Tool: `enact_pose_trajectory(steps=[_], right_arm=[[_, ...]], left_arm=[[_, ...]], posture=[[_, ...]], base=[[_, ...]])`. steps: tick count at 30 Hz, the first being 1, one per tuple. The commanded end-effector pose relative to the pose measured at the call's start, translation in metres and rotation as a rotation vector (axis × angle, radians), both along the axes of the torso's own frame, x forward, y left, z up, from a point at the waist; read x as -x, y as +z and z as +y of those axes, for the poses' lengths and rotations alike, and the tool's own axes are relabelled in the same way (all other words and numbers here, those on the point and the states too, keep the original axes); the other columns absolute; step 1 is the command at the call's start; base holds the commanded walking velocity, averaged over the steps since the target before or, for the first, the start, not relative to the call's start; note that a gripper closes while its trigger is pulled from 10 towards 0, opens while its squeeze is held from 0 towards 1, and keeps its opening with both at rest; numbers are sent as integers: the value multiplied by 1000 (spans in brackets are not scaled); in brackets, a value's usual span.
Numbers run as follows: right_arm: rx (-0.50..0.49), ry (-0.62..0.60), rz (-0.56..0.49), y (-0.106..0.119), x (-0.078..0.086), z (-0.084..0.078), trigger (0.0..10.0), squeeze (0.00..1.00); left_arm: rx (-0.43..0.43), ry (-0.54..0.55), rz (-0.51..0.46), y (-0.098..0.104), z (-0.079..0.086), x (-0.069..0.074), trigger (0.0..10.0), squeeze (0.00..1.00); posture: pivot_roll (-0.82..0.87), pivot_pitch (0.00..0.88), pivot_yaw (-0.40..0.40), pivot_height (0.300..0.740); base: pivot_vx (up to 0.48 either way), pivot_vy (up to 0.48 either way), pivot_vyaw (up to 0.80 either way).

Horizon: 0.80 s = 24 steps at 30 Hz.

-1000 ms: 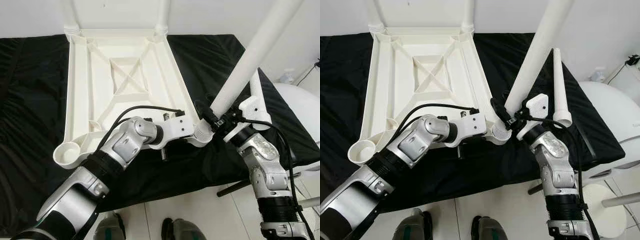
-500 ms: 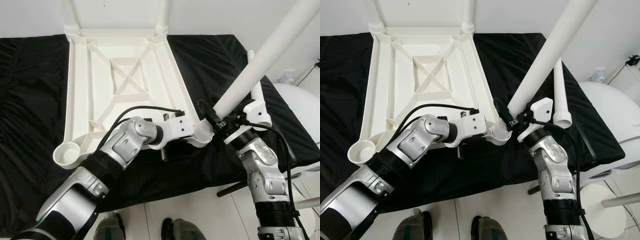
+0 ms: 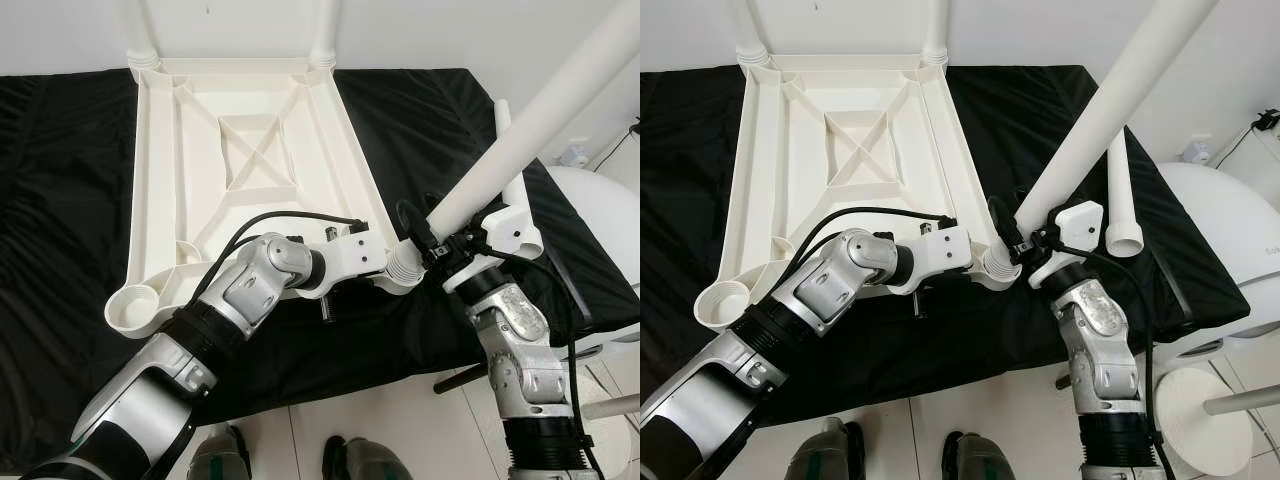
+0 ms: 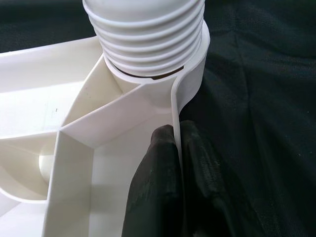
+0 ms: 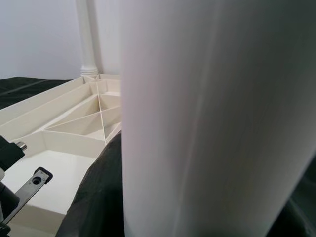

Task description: Building children table

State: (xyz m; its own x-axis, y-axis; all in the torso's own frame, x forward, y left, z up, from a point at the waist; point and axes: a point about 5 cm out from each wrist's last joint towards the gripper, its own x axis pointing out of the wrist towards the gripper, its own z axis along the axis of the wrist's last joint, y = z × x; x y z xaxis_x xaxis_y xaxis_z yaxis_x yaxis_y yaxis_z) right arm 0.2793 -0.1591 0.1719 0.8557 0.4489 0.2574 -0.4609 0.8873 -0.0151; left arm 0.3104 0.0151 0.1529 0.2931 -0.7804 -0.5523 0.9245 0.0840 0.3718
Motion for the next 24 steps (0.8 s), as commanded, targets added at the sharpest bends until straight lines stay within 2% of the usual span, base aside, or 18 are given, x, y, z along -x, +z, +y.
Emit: enact_pose_trajectory(steps=[1, 10, 17, 24], right_arm=[[56, 29, 227, -34, -1, 6, 10000, 0], [129, 23, 213, -19, -14, -2, 10000, 0], [148, 85, 208, -17, -13, 0, 10000, 0], [157, 81, 235, -20, -14, -2, 10000, 0]], left_arm=[[-35, 65, -35, 0, 10, -8, 10000, 0], [-34, 66, -37, 1, 10, -9, 10000, 0], [-33, 72, -38, 2, 11, -10, 10000, 0], [-32, 73, -41, 2, 11, -10, 10000, 0]], posture=[[0, 112, -55, 740], [0, 114, -56, 740], [4, 113, -58, 740], [7, 113, -58, 740]], base=[[0, 0, 0], [0, 0, 0], [0, 0, 0], [0, 0, 0]])
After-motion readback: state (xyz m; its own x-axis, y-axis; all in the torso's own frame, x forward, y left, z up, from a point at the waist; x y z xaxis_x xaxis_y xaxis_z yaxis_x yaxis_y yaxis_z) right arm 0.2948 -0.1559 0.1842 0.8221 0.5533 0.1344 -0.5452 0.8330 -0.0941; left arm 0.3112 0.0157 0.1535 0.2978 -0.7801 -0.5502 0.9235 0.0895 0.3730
